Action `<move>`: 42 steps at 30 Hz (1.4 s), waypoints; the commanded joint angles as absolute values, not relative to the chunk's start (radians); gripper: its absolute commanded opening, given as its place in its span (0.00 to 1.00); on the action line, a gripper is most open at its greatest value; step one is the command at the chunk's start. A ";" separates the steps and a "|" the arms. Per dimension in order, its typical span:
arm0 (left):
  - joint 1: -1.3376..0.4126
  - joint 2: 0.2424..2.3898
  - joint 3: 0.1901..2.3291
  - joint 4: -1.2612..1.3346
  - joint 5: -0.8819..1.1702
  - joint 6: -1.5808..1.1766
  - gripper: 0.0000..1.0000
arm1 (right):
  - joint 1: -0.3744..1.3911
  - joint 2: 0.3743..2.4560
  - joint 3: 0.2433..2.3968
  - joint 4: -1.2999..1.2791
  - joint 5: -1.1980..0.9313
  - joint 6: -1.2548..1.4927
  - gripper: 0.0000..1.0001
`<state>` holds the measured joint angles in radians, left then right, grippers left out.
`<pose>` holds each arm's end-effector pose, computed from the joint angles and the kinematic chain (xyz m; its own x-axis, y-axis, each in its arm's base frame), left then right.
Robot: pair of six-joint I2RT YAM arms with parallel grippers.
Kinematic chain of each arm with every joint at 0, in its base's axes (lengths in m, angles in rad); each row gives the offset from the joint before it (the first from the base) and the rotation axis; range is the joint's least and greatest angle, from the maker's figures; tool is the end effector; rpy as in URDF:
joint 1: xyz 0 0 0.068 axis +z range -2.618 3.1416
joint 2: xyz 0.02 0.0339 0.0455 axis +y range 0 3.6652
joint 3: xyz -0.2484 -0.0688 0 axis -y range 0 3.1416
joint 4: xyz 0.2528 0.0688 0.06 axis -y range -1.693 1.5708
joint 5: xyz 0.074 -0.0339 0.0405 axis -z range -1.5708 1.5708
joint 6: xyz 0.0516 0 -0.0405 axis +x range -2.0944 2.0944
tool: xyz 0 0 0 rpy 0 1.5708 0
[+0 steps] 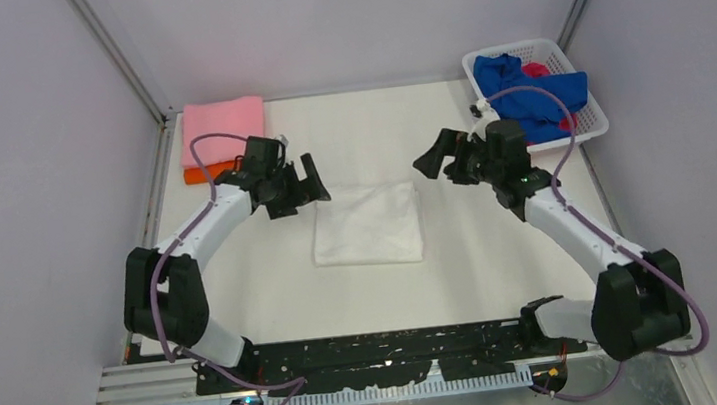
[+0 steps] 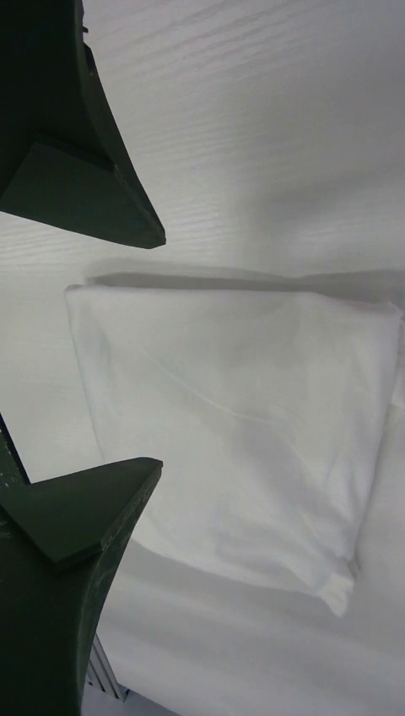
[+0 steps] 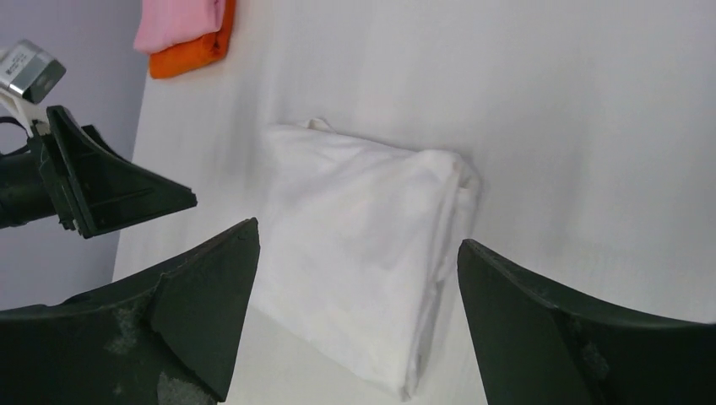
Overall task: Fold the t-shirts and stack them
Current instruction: Put the neatly folded tshirt into the corner of the board with the left arm
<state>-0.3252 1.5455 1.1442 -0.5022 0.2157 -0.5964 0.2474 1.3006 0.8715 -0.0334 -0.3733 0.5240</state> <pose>0.3252 -0.1213 0.2206 -0.8616 -0.2885 -0.4176 -0.0560 0.8718 -0.4867 0.3035 0.0961 0.2478 -0.6470 0.3171 -0.6934 -0.2550 0.7671 0.5887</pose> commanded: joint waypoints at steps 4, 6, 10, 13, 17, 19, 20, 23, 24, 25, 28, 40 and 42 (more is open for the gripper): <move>-0.330 1.667 1.118 -0.542 0.197 -0.567 1.00 | 0.161 0.968 0.716 -0.214 -0.027 0.463 0.95; -0.335 1.708 1.131 -0.542 0.197 -0.567 1.00 | 0.156 0.910 0.692 -0.238 0.022 0.437 0.95; -0.365 1.773 1.163 -0.542 0.205 -0.570 0.99 | 0.150 0.849 0.675 -0.282 0.061 0.406 0.95; -0.401 1.807 1.177 -0.546 0.205 -0.575 0.96 | 0.148 0.842 0.680 -0.318 0.075 0.384 0.95; -0.443 1.834 1.181 -0.554 0.185 -0.595 0.86 | 0.145 0.848 0.683 -0.339 0.090 0.368 0.95; -0.465 1.849 1.186 -0.576 0.148 -0.610 0.81 | 0.144 0.850 0.682 -0.341 0.091 0.367 0.95; -0.477 1.855 1.187 -0.583 0.133 -0.618 0.79 | 0.144 0.850 0.682 -0.341 0.091 0.366 0.95; -0.507 1.884 1.191 -0.608 0.082 -0.651 0.70 | 0.143 0.851 0.682 -0.341 0.091 0.361 0.96; -0.518 1.895 1.196 -0.619 0.062 -0.662 0.66 | 0.144 0.850 0.681 -0.341 0.093 0.360 0.95; -0.529 1.906 1.203 -0.629 0.044 -0.671 0.63 | 0.143 0.849 0.682 -0.342 0.096 0.360 0.96; -0.560 1.943 1.223 -0.647 0.018 -0.690 0.58 | 0.143 0.846 0.678 -0.341 0.106 0.357 0.95; -0.578 2.024 1.420 -0.798 -0.134 -0.665 0.00 | 0.141 0.840 0.668 -0.323 0.126 0.347 0.95; -0.576 2.010 1.482 -0.847 -0.206 -0.640 0.00 | 0.141 0.841 0.667 -0.316 0.125 0.345 0.96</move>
